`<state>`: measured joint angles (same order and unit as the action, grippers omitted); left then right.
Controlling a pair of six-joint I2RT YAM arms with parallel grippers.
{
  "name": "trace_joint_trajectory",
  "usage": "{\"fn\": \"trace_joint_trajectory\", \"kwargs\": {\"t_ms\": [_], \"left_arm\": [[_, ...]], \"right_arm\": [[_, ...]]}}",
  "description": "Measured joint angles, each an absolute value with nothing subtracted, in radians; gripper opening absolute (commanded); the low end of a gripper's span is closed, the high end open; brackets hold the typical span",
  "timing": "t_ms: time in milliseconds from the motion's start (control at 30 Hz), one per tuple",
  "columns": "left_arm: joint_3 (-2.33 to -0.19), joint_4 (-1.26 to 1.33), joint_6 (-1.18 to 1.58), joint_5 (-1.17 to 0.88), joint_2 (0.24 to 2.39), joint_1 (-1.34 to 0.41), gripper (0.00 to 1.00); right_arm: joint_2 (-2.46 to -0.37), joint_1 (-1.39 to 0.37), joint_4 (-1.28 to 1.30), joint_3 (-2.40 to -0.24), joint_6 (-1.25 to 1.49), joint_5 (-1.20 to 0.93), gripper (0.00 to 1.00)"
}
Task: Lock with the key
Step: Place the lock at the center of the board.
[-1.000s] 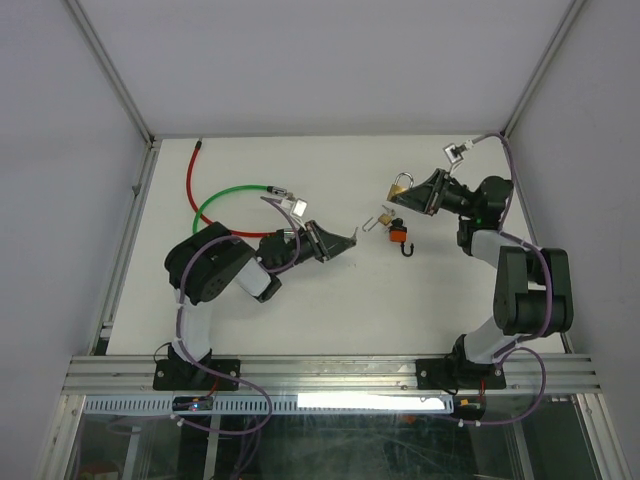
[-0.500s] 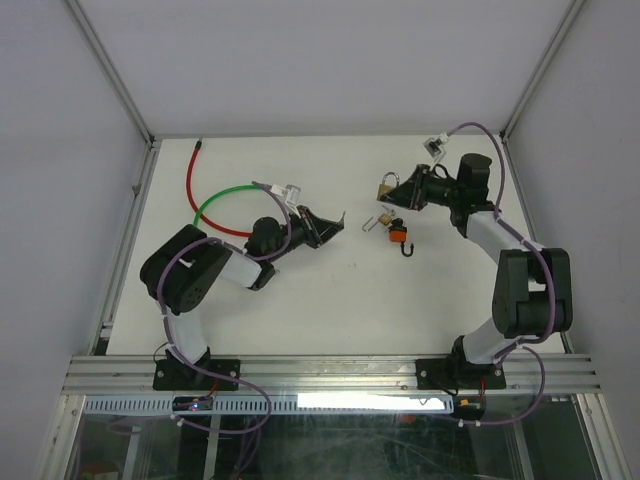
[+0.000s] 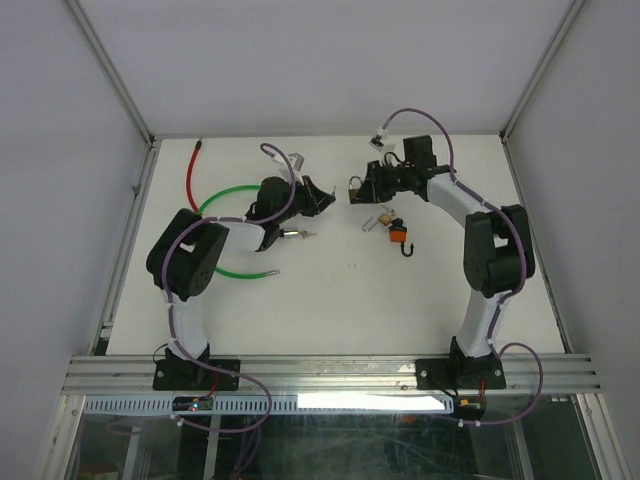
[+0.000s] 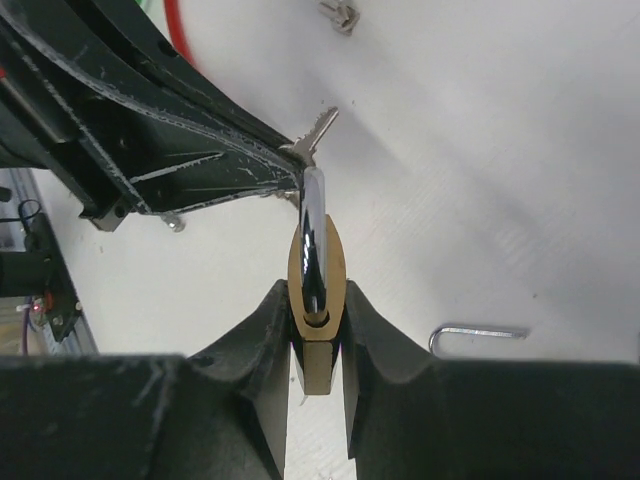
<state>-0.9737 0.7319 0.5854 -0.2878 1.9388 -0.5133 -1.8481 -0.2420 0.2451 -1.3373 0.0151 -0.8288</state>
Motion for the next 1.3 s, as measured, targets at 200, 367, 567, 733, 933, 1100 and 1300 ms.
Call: {"fn": "trace_joint_trajectory", "kwargs": {"t_ms": [200, 367, 567, 733, 933, 1100, 1300], "left_arm": [[-1.116, 0.586, 0.567, -0.266, 2.022, -0.501, 0.0], [-1.227, 0.477, 0.564, -0.266, 2.104, -0.495, 0.03], [-1.278, 0.395, 0.566, -0.268, 2.166, -0.489, 0.12], [-1.29, 0.346, 0.562, -0.265, 2.175, -0.489, 0.32], [-1.296, 0.317, 0.553, -0.259, 2.168, -0.489, 0.43], [-1.202, 0.315, 0.527, -0.231, 2.049, -0.489, 0.46], [-0.959, 0.428, 0.507, -0.242, 1.7, -0.489, 0.61]], "right_arm": [[-2.019, -0.282, 0.369, -1.529, -0.028, -0.753, 0.0], [-2.169, -0.287, 0.45, -1.687, -0.035, -0.709, 0.03], [-2.265, -0.295, 0.508, -1.724, -0.036, -0.665, 0.14], [-2.284, -0.297, 0.536, -1.762, -0.032, -0.653, 0.39], [-2.28, -0.299, 0.568, -1.802, -0.065, -0.616, 0.53], [-2.218, -0.3, 0.61, -1.795, -0.131, -0.54, 0.54], [-1.958, -0.3, 0.601, -1.673, -0.21, -0.514, 0.53]]}}
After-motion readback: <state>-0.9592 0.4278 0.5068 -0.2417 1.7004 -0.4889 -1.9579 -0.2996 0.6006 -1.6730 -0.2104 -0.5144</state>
